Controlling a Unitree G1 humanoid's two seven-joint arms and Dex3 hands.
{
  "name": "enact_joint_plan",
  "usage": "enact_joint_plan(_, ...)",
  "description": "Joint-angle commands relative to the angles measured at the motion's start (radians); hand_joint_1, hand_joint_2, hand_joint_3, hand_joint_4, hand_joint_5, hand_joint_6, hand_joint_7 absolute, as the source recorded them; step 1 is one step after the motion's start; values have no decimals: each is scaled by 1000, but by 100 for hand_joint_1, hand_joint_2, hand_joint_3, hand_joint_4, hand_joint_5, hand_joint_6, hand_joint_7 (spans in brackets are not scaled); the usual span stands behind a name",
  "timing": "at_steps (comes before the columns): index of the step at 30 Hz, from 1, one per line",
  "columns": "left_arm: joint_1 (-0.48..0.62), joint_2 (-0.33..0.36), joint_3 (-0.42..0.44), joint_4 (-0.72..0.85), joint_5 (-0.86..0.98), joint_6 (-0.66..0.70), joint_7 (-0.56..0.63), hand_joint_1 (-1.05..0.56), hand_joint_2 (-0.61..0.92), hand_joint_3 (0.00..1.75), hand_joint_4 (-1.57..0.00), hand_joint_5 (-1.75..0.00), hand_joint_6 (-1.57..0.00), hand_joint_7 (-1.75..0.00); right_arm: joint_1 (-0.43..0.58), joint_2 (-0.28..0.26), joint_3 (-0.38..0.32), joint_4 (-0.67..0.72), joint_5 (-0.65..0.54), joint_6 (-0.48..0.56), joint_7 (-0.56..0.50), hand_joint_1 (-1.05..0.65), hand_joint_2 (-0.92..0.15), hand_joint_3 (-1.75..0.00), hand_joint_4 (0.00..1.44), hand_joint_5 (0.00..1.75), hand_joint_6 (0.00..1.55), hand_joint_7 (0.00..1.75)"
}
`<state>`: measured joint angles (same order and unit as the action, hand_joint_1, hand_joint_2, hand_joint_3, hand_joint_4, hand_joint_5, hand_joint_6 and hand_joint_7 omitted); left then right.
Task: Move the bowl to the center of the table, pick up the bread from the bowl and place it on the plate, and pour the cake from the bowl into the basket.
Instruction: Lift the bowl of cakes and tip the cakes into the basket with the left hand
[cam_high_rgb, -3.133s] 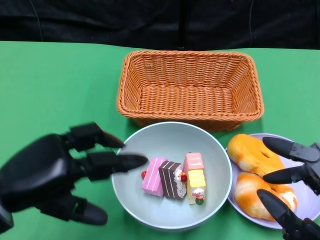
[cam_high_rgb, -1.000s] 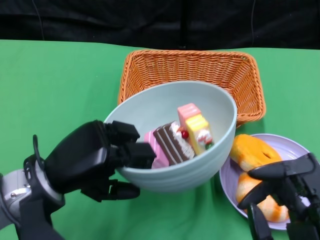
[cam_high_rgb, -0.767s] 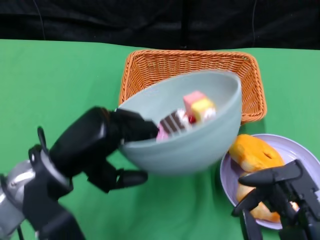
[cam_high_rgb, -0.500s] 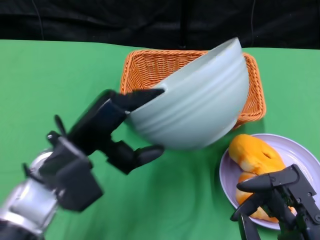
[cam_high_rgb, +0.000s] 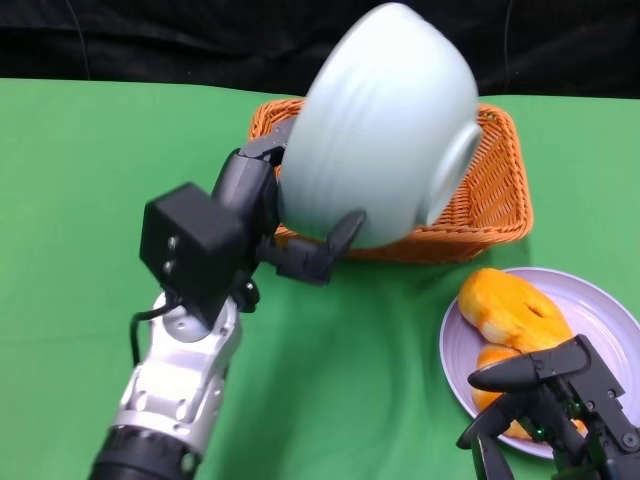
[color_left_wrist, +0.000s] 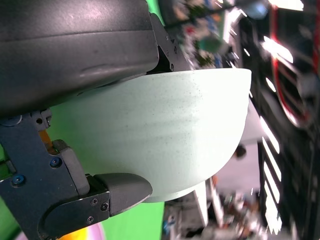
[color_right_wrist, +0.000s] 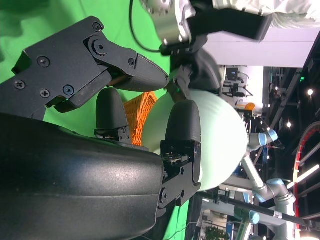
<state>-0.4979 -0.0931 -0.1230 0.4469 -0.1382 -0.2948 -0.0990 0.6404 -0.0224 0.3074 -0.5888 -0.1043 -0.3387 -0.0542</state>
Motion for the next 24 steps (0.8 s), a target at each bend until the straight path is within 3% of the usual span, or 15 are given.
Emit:
enact_joint_plan(1,-60,-67,77,57,-73,54,29,-22,21,171,-105,-175,-86,-175,5,-21,12,8,-39,-18,14,-22,-63,-97,35,171,19,154)
enact_joint_plan(7,-111,-152,189,153,-145,120,71,-18,26,169,-104,-175,-87,-175,5,-29,13,7,-32,-13,16,-24,-66,-91,38,170,22,153)
enact_joint_plan(12,-139,-215,305,165,-299,251,110,-14,30,174,-108,-175,-91,-175,12,-33,15,1,-40,-7,16,-24,-68,-88,40,166,22,150)
enact_joint_plan(19,-145,-250,408,128,-513,394,146,-15,38,171,-107,-175,-85,-175,11,-36,23,-1,-35,-2,19,-22,-67,-88,40,165,22,148)
enact_joint_plan(24,-147,-251,451,130,-624,442,114,-17,33,170,-105,-175,-82,-175,11,-40,27,-3,-34,5,25,-21,-66,-91,38,166,21,149)
